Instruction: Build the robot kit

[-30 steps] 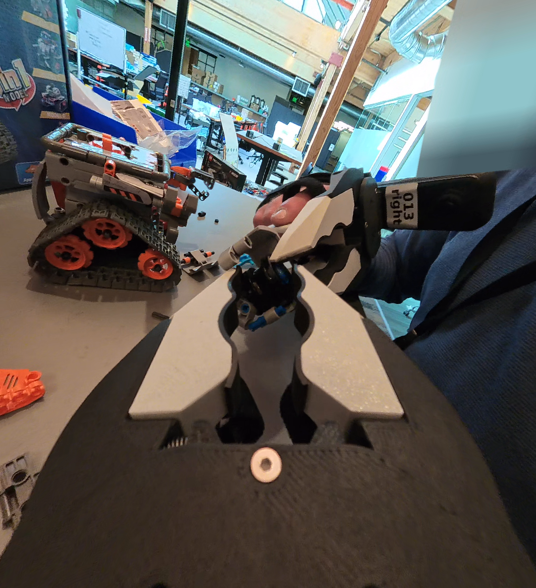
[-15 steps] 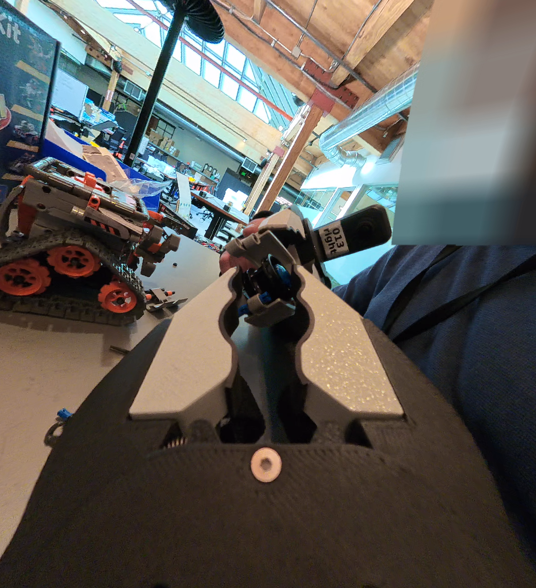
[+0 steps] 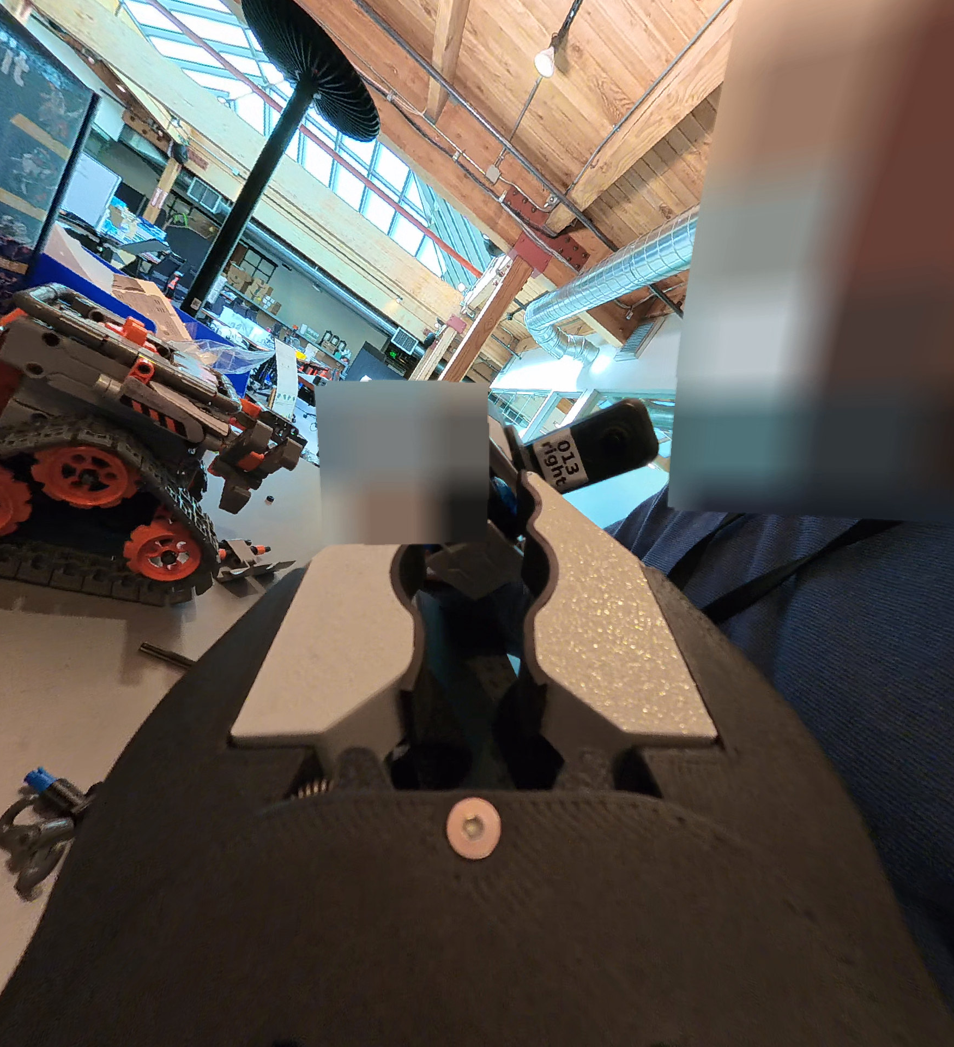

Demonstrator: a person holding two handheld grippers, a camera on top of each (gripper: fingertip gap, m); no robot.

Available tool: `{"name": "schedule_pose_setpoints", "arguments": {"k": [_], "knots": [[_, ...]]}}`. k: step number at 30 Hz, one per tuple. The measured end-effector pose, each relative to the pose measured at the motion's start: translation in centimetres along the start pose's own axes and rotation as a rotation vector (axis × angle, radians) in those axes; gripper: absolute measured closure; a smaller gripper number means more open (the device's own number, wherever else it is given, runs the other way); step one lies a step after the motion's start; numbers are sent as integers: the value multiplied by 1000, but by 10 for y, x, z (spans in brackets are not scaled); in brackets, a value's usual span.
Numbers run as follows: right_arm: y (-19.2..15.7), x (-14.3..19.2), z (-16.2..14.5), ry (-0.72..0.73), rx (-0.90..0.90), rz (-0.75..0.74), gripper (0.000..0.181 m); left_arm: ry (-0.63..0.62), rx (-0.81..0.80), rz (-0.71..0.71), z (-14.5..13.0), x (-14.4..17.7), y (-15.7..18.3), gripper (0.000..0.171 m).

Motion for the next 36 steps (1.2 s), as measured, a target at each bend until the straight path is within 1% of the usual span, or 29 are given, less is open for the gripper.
{"name": "schedule_pose_setpoints", "arguments": {"k": [3,5,7,9,10,13,14,16,18,21,23,26,29,31,32,34,36], "knots": [[3,1,-2,19,-51,43,140,6,20,-14,0,-1,-1,145],[7,1,-1,28,-127,66,146,44,15,-4,4,2,-1,145],[10,2,0,42,-158,76,140,74,36,-1,7,4,-4,146],[9,2,2,50,-132,58,136,131,74,-4,10,7,-8,145],[8,2,3,40,-119,45,130,159,89,-2,12,9,-10,146],[5,-5,2,-10,-72,-20,122,183,121,-6,12,7,-14,145],[5,-8,1,-33,-57,-46,122,184,128,-8,11,4,-14,145],[8,-12,-2,-88,-36,-127,131,158,138,-30,7,-4,-13,146],[6,-13,-3,-109,9,-160,134,148,138,-41,6,-9,-12,146],[2,-13,1,-142,62,-203,135,127,143,-75,5,-8,-10,147],[2,-11,4,-143,72,-216,137,108,133,-71,5,-7,-9,146],[7,-6,1,-144,63,-230,139,94,97,5,7,-3,-12,145],[11,-3,-7,-198,101,-246,139,79,51,111,10,4,-17,128],[9,-7,-15,-257,148,-244,139,10,-25,228,7,3,-17,120],[6,-8,-16,-272,179,-247,139,-25,-60,265,5,1,-14,117],[2,-10,-17,-296,235,-254,139,-107,-118,350,-1,-6,-13,114],[-3,-12,-16,-312,296,-270,140,-200,-167,392,-10,-18,-10,114]]}}
Point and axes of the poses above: each gripper's, where its closed fingertips meet, x back along the fingers, z out of its top, y = z × x across the jaws, the point moved 4 cm from there along x, back along the fingers, and after that the axes turned 13 degrees about -y, right-handed, at the moved point
